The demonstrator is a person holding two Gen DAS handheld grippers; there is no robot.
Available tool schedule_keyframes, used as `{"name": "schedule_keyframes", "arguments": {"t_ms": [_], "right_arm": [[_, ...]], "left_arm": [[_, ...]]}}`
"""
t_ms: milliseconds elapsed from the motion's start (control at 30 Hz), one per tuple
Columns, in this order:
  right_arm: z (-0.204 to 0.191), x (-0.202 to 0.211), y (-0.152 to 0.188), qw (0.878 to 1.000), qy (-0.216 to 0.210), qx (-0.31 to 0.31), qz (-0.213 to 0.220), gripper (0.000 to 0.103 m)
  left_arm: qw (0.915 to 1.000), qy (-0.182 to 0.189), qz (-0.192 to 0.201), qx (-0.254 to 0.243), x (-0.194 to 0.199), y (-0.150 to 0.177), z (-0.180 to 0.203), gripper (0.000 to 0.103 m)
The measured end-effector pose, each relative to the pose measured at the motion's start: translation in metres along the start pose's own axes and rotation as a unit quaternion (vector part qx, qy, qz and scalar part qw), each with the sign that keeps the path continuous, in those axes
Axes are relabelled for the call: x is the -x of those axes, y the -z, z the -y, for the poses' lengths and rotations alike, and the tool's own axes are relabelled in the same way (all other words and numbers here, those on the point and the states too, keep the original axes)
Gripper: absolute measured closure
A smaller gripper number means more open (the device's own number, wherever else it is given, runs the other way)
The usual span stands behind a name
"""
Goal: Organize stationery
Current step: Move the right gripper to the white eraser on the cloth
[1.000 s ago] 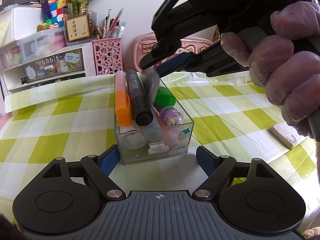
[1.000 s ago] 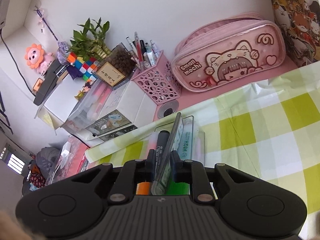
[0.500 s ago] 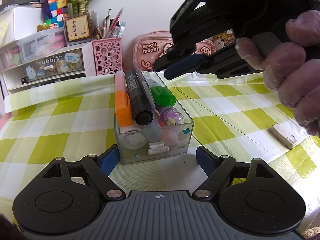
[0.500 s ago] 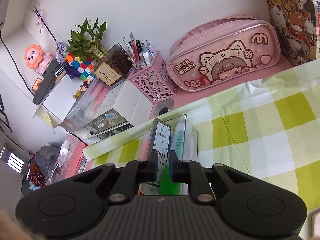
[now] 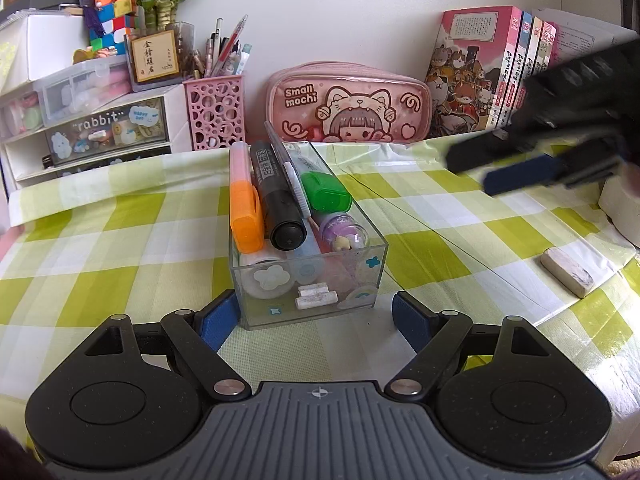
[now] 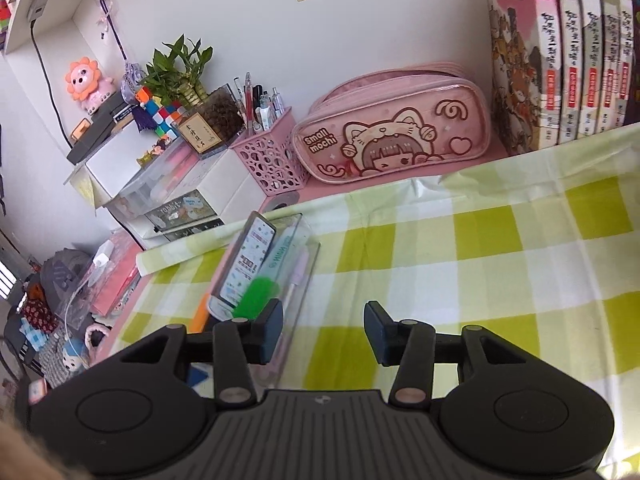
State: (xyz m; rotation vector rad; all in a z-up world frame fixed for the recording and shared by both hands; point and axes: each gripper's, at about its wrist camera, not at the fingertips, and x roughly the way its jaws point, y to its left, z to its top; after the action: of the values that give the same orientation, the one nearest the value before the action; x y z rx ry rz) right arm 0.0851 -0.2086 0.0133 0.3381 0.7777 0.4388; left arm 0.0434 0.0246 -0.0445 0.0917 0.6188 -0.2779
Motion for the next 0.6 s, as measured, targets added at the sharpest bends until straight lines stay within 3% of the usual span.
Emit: {"name": "schedule_keyframes", "arguments": {"t_ms": [167, 367, 600], "right_arm": [[0.022, 0.026, 0.022, 0.999, 0.042, 0.029, 0.003, 0.041], [0.036, 0.046, 0.039, 0.996, 0.074, 0.058, 0.003, 0.039], [0.028, 0.042, 0.062, 0.985, 0.098, 0.136, -0.033, 0.038]], "left_arm": [[1.0, 0.0, 0.0, 0.0, 0.0, 0.0, 0.0, 0.023], [1.0, 0.0, 0.0, 0.0, 0.0, 0.0, 0.0, 0.023], [1.0, 0.0, 0.0, 0.0, 0.0, 0.0, 0.0, 0.023]]}}
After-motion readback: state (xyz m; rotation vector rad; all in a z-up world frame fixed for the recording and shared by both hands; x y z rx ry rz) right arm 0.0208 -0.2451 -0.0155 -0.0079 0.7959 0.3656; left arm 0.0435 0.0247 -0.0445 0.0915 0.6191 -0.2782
